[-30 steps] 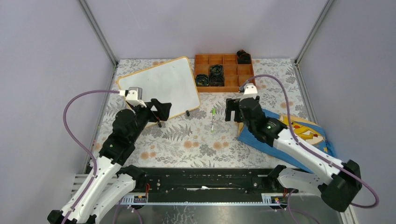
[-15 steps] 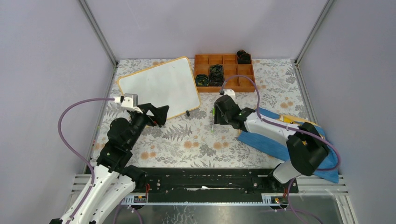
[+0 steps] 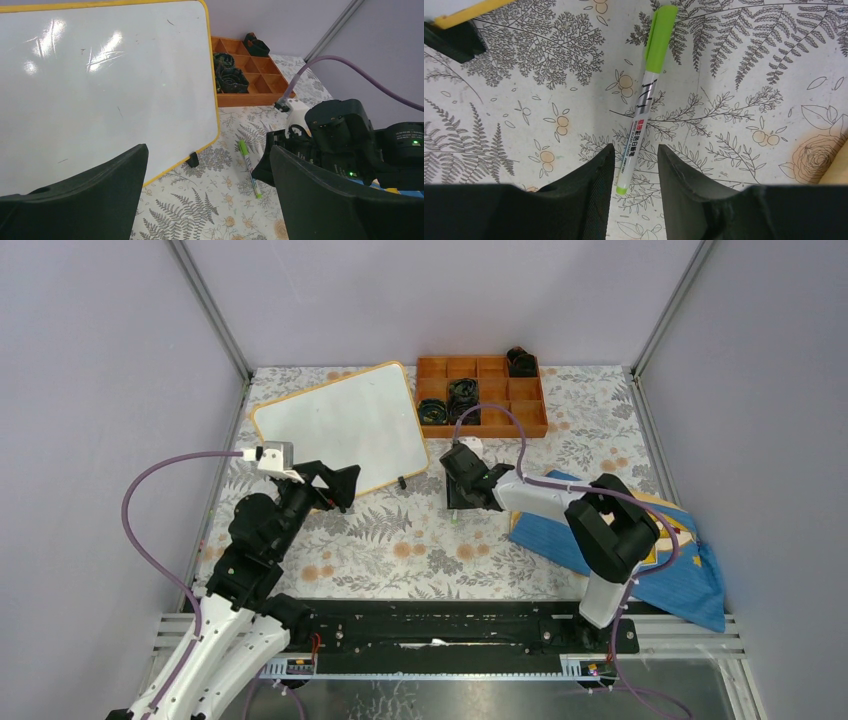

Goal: Write a sentence on the whiteboard
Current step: Move the whiteboard to the center of the board.

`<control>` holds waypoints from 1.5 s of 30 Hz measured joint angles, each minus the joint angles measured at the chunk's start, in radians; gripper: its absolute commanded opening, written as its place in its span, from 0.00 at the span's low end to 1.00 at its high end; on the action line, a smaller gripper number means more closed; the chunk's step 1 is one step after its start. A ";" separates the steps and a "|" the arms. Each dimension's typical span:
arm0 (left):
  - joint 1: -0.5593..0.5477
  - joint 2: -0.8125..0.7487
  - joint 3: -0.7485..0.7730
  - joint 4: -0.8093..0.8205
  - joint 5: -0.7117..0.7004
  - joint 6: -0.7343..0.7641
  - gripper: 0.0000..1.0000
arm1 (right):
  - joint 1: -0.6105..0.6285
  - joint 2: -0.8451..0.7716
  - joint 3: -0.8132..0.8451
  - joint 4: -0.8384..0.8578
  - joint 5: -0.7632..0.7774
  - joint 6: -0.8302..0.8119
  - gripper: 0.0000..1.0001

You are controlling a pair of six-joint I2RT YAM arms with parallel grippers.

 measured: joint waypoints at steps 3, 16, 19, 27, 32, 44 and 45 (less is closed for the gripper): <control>-0.004 0.000 0.000 0.000 -0.002 0.000 0.99 | 0.000 0.026 0.015 -0.012 0.000 -0.001 0.41; -0.009 0.000 0.000 -0.001 -0.019 0.007 0.99 | 0.000 0.003 -0.023 0.069 -0.010 -0.027 0.64; -0.009 0.000 0.000 -0.001 -0.020 0.006 0.99 | 0.000 -0.067 -0.075 0.150 -0.056 -0.043 0.65; -0.010 0.035 0.138 -0.073 -0.022 -0.255 0.99 | 0.010 -0.282 -0.193 0.301 -0.090 -0.038 0.75; -0.010 0.157 0.444 -0.194 0.007 -0.488 0.99 | 0.011 -0.352 -0.198 0.317 -0.067 -0.030 0.74; -0.023 0.176 0.570 -0.363 0.070 -0.705 0.99 | 0.150 -0.037 -0.114 0.378 -0.074 -0.042 0.68; -0.033 0.172 0.577 -0.367 0.063 -0.703 0.99 | 0.151 0.003 -0.083 0.377 -0.074 -0.041 0.68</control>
